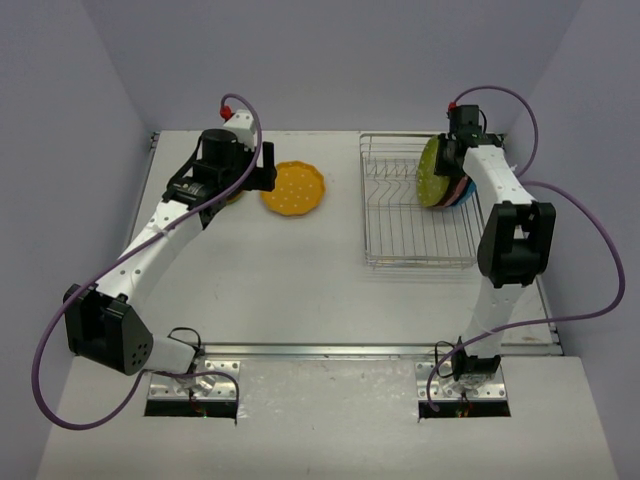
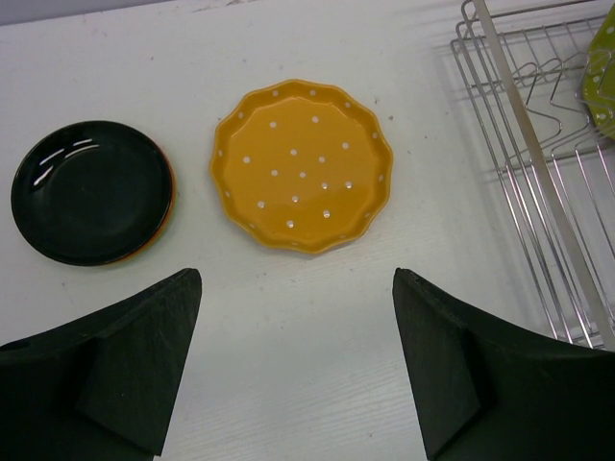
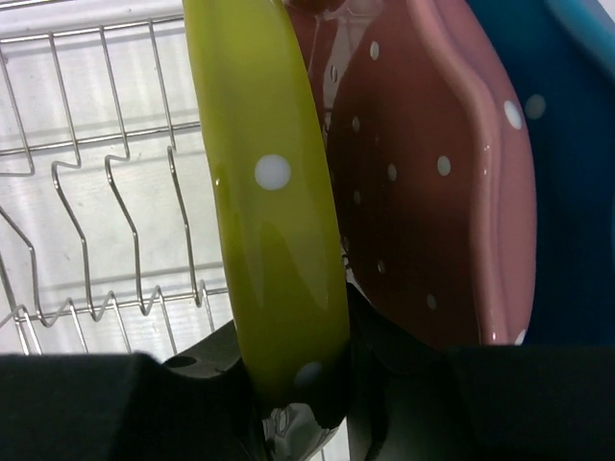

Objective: Unload the plates from the dish rack

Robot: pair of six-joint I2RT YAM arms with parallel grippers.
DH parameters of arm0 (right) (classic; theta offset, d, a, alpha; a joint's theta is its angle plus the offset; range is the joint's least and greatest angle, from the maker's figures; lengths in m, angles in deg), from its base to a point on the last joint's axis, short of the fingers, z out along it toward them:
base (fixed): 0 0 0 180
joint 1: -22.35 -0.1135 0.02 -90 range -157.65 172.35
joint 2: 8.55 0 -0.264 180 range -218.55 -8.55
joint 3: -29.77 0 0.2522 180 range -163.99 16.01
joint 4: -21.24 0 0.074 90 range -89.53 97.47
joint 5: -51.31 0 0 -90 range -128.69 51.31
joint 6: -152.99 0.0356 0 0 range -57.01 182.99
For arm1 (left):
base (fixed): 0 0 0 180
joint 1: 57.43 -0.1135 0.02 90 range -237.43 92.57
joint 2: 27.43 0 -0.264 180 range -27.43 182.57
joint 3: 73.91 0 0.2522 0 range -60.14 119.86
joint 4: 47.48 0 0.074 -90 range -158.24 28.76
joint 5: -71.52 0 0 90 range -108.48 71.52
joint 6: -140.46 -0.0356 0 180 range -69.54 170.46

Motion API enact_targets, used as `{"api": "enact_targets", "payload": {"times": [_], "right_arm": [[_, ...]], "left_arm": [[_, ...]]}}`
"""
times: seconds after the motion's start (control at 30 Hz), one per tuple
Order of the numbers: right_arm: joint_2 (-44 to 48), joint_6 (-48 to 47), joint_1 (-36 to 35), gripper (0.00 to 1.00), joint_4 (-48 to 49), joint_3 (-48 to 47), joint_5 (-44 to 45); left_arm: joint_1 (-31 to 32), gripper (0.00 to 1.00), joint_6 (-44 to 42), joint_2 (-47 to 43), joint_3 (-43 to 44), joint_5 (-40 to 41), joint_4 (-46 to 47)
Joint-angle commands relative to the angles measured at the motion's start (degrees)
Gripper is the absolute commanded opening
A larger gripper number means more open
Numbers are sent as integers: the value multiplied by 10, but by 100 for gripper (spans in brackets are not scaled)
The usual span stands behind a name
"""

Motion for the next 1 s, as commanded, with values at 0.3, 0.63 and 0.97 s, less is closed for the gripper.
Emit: {"api": "enact_targets", "payload": {"times": [0.3,0.63,0.97], "right_arm": [[79,-22,-6,0,17,-1,-10],[126,-85,-61,0,50,-11,78],[154,-201,-143,0,137,17,212]], "left_arm": [[-10,79,11,-19,-8,-13,34],[-14,100,16,-25,-8,-7,29],[-16,100,16,-31,-5,11,23]]}}
